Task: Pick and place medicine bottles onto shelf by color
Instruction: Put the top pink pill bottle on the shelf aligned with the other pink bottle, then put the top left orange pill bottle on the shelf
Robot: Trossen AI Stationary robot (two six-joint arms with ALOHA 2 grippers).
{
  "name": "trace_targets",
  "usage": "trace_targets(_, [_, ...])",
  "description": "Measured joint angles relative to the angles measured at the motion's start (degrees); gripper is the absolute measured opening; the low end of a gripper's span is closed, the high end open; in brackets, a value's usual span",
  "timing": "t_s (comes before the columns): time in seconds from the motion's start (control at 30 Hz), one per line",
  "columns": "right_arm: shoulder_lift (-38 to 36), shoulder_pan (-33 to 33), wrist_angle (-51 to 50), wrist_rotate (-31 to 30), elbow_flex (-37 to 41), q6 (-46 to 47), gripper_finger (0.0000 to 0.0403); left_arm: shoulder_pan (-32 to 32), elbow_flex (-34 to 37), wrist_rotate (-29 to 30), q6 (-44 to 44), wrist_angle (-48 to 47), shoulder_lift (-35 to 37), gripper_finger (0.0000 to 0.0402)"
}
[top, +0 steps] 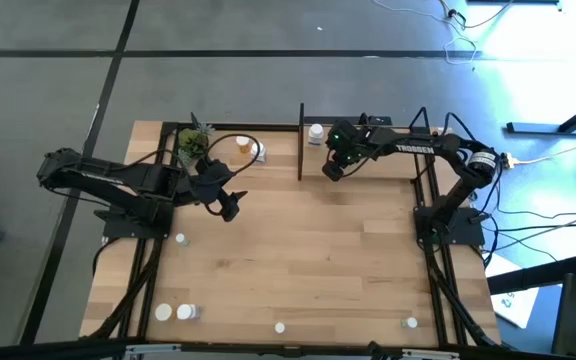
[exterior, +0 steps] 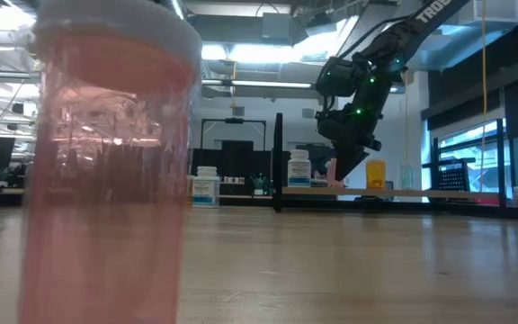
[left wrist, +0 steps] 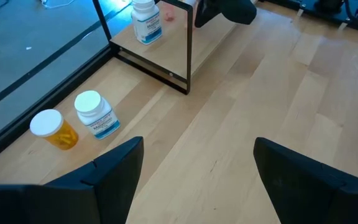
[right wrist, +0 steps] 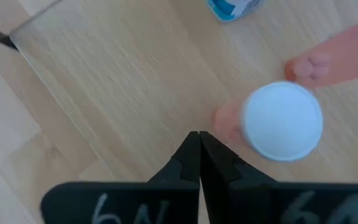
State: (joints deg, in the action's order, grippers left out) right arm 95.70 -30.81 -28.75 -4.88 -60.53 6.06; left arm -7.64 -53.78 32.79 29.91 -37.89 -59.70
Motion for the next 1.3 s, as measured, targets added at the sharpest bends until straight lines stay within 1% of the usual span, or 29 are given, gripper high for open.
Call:
trace_targets(0.07, [0.0,-0.02,-0.75,0.5,0.0,-0.43,0.0002,0.0,0.0,-0.01,0.0,0.0,0.0,0.0299])
trace_targets(0.2, [-0.02,0.0,-3.45,3.32,0.0,-1.16,0.0002,0.0,0.0,-0.01,0.0,0.0,0.0,0.0299])
trace_targets(0.4, [-1.49,0.33,-4.23,3.45,0.02,-2.07,0.0002,-0.01,0.0,-0.01,0.02,-0.02,-0.01,0.0299])
trace_targets(0.57, [-5.8,0.35,-5.95,3.45,0.02,-2.07,0.0002,0.0,0.0,-0.01,0.02,-0.02,-0.02,0.0299])
trace_targets(0.67, [-10.3,1.21,-11.23,4.77,-1.48,-3.13,0.0002,0.0,0.0,-0.01,0.02,-0.02,-0.02,0.0299])
trace_targets(0.8, [-17.08,6.69,-17.37,6.19,-6.77,-5.47,0.0002,-0.02,0.0,-0.01,0.02,-0.02,-0.02,0.0298])
trace_targets(0.97, [-22.43,15.27,-25.65,6.06,-14.12,-7.91,0.0002,-0.02,0.0,0.52,-0.05,-0.17,-0.02,0.0298])
trace_targets(1.1, [-23.45,21.6,-29.53,7.83,-19.39,-6.51,0.0002,-0.02,0.0,0.56,-0.49,-0.2,0.0,0.0298])
trace_targets(1.17, [-23.45,24.18,-30.44,8.0,-21.54,-5.45,0.0002,-0.31,-0.26,0.42,-2.13,-0.67,0.17,0.0298])
trace_targets(1.3, [-23.47,27.78,-30.6,8.0,-23.59,-1.92,0.0002,-1.99,-5.34,-0.01,-7.98,-4.4,-0.01,0.0298])
